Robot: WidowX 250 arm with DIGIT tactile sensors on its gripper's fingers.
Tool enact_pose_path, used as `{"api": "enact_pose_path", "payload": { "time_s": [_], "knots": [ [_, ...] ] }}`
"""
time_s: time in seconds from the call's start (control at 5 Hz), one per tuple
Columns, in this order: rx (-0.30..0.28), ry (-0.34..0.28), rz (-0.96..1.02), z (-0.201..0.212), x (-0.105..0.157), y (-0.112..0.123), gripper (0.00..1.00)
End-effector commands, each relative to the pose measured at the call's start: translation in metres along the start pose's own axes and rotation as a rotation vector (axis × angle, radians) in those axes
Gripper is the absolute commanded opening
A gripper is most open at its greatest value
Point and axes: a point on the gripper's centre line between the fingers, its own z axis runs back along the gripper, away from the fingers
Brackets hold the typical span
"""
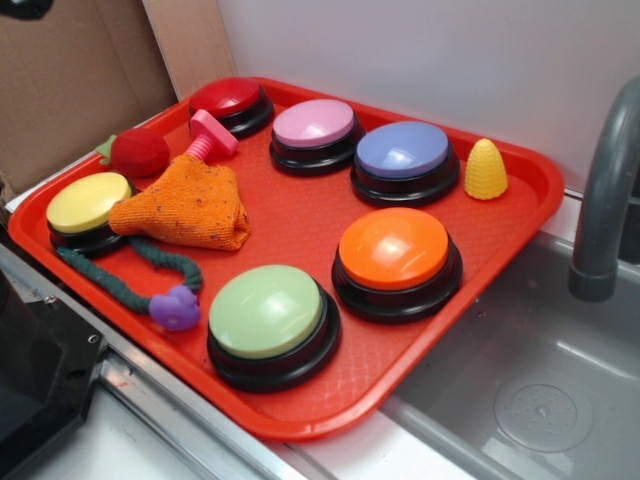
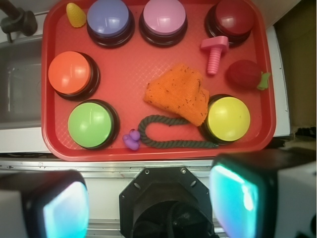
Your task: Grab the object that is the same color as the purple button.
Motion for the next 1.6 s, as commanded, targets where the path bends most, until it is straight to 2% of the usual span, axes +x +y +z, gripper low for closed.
{"api": "enact_pose_path", "payload": {
  "time_s": [0.0,0.2,0.4,0.6,0.8,1.0,1.2,1.4],
  "knots": [
    [0.000,0.000,0.000,0.000,0.000,0.000,1.00],
    [-0.051,-0.033,-0.248,-0.014,0.001,-0.003,1.00],
    [0.033,-0.070,-0.482,-0.037,0.005,-0.012,1.00],
    [-0.011,-0.066,-0.679,-0.066,0.010,-0.018,1.00],
    [0.070,-0.104,-0.760,-0.094,0.008,-0.030,1.00],
    [0.046,-0.133,-0.776,-0.119,0.005,-0.031,1.00],
    [-0.014,-0.119,-0.823,-0.142,0.005,-0.036,1.00],
    [-0.036,-0.088,-0.866,-0.160,0.004,-0.035,1.00]
  ]
}}
